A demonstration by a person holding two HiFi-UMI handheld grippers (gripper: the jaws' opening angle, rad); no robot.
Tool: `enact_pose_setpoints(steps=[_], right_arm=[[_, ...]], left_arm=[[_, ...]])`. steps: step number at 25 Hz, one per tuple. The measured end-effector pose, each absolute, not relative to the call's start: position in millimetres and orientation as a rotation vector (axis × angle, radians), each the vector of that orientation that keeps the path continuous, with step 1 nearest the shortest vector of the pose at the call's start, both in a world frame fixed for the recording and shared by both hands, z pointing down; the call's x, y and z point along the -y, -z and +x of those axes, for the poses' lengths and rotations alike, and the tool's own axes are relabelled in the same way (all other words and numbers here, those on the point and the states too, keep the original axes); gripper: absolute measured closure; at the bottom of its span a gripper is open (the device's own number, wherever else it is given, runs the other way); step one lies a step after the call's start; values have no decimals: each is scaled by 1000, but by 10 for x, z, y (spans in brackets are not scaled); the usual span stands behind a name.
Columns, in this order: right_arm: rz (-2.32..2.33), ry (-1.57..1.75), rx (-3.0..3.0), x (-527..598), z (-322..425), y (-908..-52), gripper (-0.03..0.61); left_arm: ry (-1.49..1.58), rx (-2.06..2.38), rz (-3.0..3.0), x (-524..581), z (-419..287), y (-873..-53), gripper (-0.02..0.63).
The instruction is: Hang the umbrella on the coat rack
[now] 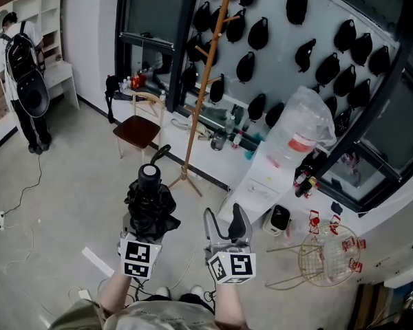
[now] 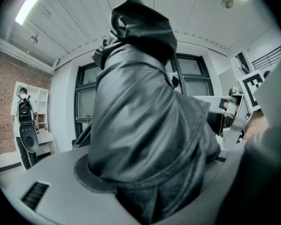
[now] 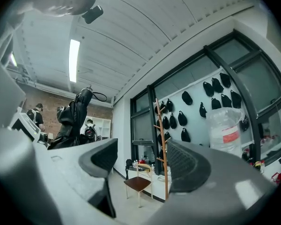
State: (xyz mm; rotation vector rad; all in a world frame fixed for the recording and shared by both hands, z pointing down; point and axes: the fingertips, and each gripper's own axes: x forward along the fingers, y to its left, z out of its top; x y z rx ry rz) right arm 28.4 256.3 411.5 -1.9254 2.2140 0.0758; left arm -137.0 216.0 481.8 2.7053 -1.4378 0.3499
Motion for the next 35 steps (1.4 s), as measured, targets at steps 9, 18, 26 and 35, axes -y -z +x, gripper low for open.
enact_pose_setpoints(steps=[9, 18, 26, 35], right_arm=[[-1883, -46, -2256, -2187, 561, -4208, 259], [-1715, -3, -2378, -1377, 1064, -4182, 259], [-1618, -49, -2432, -820, 1566, -3993, 259], [-1528, -36, -2495, -444, 1803, -3961, 259]], left_arm=[[-337, 1460, 2665, -1787, -1096, -4927, 334], [-315, 1515, 2629, -1022, -505, -4913, 334], [-289, 1557, 2600, -463, 33, -4799, 334], [-345, 1558, 2590, -123, 351, -4799, 334]])
